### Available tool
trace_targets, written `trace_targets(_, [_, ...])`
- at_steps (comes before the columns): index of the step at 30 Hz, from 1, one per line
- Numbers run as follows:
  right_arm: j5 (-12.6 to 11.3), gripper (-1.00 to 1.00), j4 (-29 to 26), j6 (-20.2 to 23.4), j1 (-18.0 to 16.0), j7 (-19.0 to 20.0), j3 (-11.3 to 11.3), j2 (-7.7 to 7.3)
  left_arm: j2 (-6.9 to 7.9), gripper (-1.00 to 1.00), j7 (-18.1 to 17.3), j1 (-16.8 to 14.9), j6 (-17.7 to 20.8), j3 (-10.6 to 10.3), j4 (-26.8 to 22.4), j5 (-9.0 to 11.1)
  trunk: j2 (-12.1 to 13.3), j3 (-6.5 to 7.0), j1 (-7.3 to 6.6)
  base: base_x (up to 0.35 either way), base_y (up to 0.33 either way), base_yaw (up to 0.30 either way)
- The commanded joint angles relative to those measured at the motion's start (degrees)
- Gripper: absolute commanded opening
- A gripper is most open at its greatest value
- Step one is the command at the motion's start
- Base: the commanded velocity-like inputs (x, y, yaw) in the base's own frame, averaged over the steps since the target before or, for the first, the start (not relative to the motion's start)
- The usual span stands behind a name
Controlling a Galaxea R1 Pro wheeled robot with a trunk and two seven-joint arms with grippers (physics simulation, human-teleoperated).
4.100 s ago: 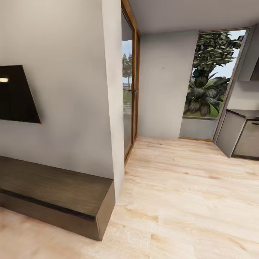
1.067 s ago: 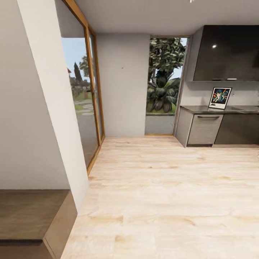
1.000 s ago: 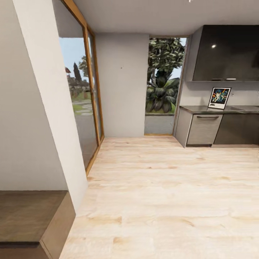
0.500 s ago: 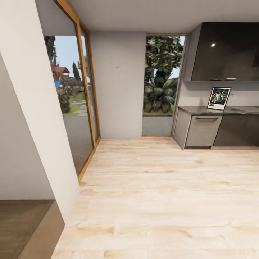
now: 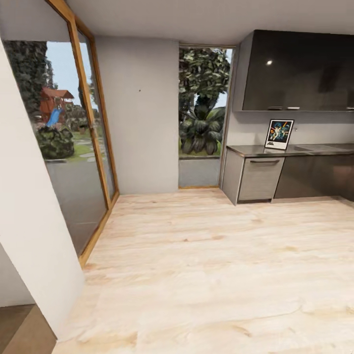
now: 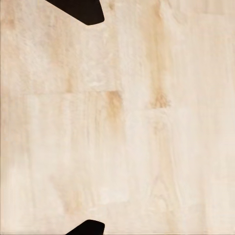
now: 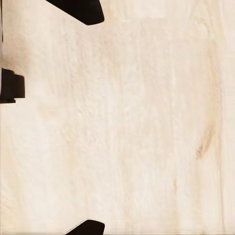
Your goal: Pick up the poster from the kitchen countertop and hang it on one of the wall nails in the kitchen.
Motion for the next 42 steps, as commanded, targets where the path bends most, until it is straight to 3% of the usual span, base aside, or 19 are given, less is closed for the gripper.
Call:
trace_targets(1, [-0.01,1.0,0.06,-0.19,-0.04,-0.04,-0.03,0.0,-0.02,1.0,0.01,0.03,-0.09,0.07,-0.07,-0.04,-0.02,-0.05,0.03,0.312,-0.096,-0.271])
trace_targets(32, [-0.01,1.0,0.15,-0.19,-0.05,-0.02,0.06,-0.81,-0.02,1.0,0.09,0.03,-0.07,0.16,-0.05,-0.04,-0.02,-0.05,0.03,0.306,-0.121,-0.02])
trace_targets(42, [-0.01,1.0,0.15,-0.17,-0.04,0.04,0.06,-0.81,-0.02,1.0,0.09,0.03,-0.07,0.16,-0.05,-0.04,-0.02,-0.05,0.03,0.28,-0.195,-0.205])
